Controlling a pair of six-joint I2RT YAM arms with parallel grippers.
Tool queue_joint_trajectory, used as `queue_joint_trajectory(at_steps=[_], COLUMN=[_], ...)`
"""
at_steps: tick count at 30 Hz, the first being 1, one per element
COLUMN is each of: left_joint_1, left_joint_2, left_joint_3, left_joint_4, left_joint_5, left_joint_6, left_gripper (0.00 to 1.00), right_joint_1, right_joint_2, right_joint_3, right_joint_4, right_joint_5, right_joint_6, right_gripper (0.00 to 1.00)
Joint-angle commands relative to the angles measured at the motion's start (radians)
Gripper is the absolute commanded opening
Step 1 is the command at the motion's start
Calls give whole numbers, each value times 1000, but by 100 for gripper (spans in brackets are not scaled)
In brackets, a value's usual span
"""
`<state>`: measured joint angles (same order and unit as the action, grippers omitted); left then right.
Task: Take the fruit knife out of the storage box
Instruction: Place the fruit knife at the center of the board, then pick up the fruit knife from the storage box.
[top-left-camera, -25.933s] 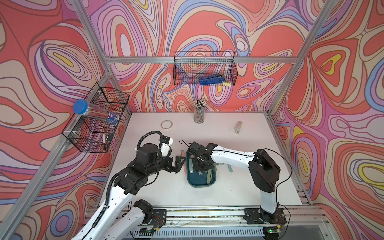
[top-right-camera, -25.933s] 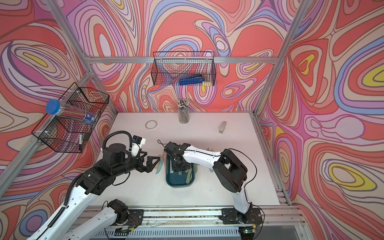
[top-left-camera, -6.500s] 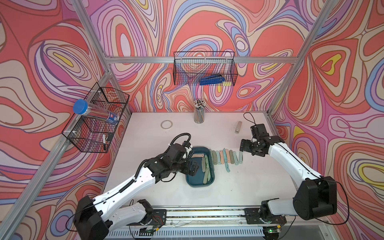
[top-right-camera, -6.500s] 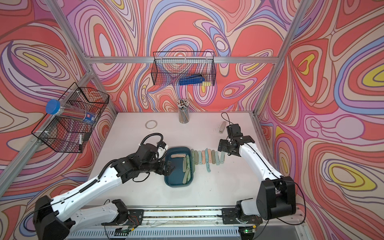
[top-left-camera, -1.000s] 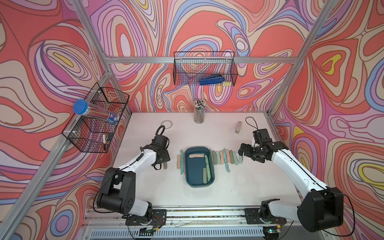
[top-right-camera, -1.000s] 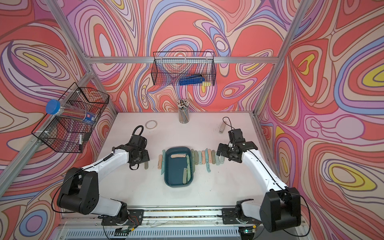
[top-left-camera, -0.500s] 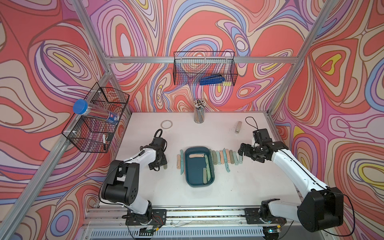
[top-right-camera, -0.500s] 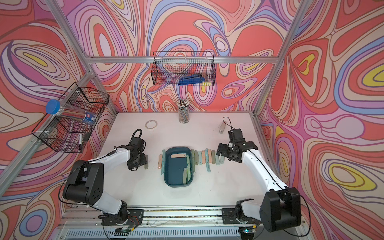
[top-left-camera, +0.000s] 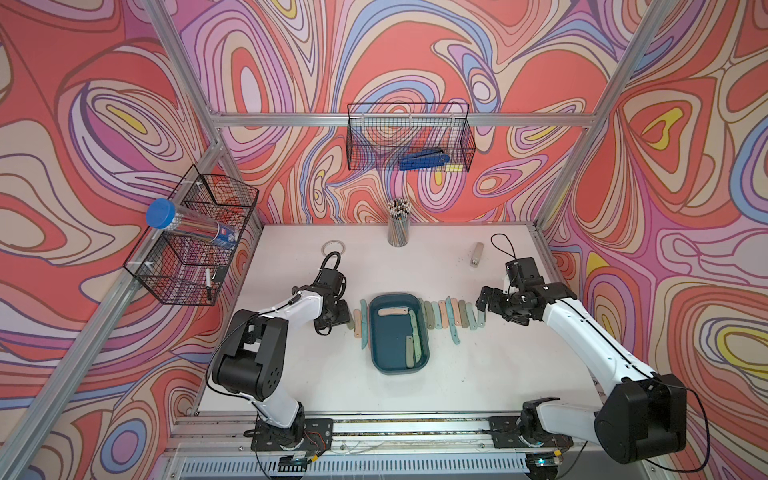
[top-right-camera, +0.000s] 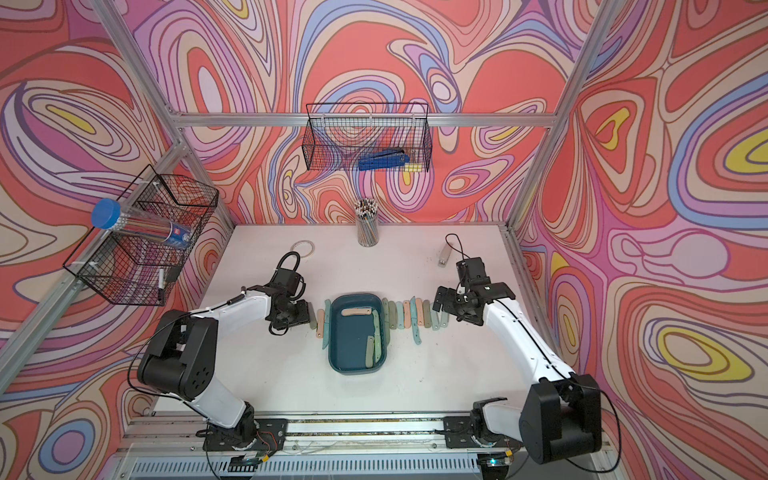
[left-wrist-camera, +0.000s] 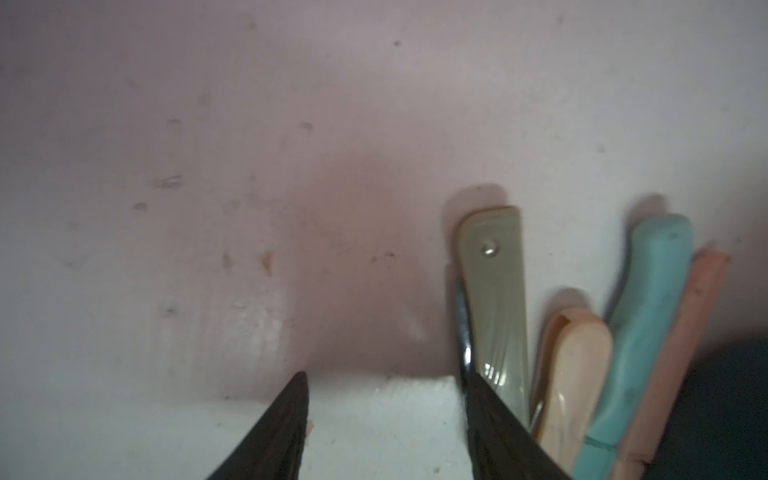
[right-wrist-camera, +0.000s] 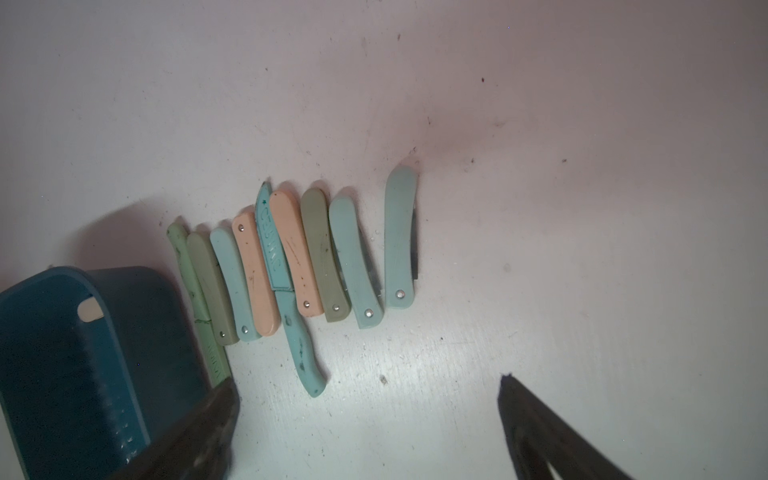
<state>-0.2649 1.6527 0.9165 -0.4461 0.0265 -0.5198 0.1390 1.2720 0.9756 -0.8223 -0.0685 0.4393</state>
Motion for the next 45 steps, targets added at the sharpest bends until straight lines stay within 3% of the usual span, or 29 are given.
queue_joint_trajectory(at_steps=[1,6,9,17,24,28,36,40,45], left_joint_1=[-9,-11,-10,-14,-13,-14,-14,-14,-13], left_joint_2=[25,-95,-216,-496,-624,-687,-775,-778,-776], left_joint_3=[13,2,12,130,158,127,26,30,28], left_joint_4=[-11,-52,-105,-254,-314,-315,-275,-284,-267], left_joint_5=[37,-34,-64,-49,83,96,74,69,88], left_joint_6=[14,-15,-25,24,114,171,189,187,190], left_gripper=[61,63,68,100,100,100,100,100,100], right_joint_1=[6,24,111,448,630,713,764,766,834], right_joint_2=[6,-11,-29,25,172,301,566,670,701], right_joint_3=[3,3,20,124,277,361,471,585,628], right_joint_4=[8,18,36,116,83,31,-33,-173,-269], right_joint_5=[-1,-3,46,158,161,161,195,151,127], right_joint_6=[12,4,-5,-51,-23,52,116,175,288], right_gripper=[98,98,98,98,98,90,75,66,64])
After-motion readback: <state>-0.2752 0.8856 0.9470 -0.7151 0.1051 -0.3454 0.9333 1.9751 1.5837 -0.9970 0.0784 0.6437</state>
